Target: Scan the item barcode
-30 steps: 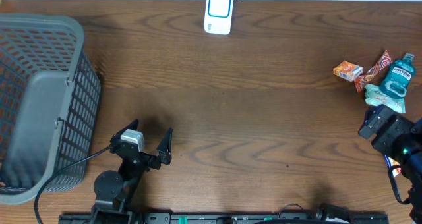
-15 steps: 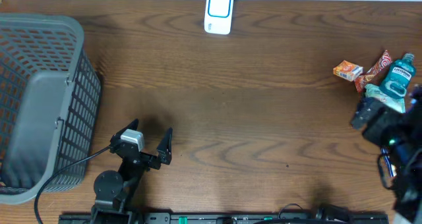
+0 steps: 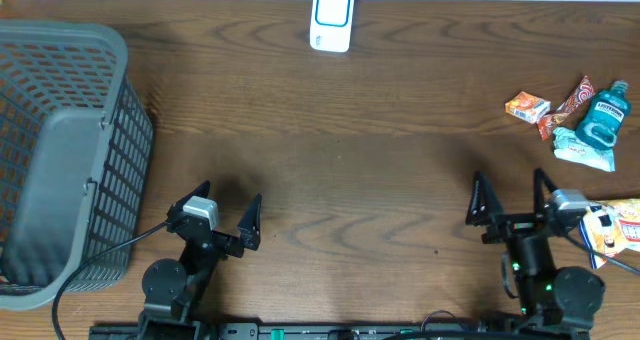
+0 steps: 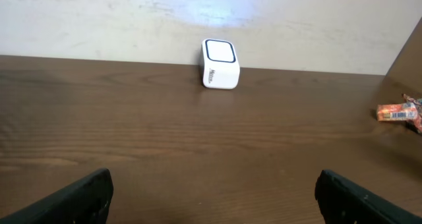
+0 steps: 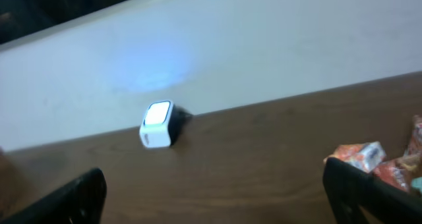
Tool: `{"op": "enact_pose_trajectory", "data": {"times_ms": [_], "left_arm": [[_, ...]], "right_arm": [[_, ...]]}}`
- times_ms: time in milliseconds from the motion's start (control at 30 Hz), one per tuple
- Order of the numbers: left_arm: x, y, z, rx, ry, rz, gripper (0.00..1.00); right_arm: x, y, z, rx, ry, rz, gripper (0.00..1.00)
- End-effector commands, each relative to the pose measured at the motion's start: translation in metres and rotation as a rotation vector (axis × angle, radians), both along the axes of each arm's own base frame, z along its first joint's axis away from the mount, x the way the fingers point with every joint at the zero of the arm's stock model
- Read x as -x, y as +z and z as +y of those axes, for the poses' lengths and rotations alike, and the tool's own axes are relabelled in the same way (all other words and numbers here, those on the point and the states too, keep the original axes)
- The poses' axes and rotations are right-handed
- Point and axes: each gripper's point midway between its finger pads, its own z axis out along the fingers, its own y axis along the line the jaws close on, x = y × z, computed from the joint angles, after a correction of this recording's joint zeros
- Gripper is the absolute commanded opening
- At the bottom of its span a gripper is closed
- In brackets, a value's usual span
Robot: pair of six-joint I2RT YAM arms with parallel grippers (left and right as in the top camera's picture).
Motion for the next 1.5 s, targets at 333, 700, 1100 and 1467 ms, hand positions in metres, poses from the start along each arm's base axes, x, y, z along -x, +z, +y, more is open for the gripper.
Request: {"op": "enact_pose_trajectory", "data": {"times_ms": [333,700,1100,1467], "left_arm": [[0.001,-0.016,-0.001,-0.011,-0.006,0.043,0.98],[0.001,-0.016,-0.001,-0.011,-0.006,0.043,0.98],[0.001,-0.016,-0.001,-0.011,-0.006,0.043,0.98],[0.001,-0.016,-0.001,-0.011,-0.006,0.043,0.98]], "right_arm": [[-0.003,-0.030,0.000,0.030,-0.021,-0.119,0.99],[-0.006,-0.083,0.002,-0.018,-0.009,0.105,0.99],[-0.006,-0.083,0.002,-0.018,-0.009,0.105,0.99],[-0.006,-0.083,0.002,-0.018,-0.009,0.105,0.99]]}}
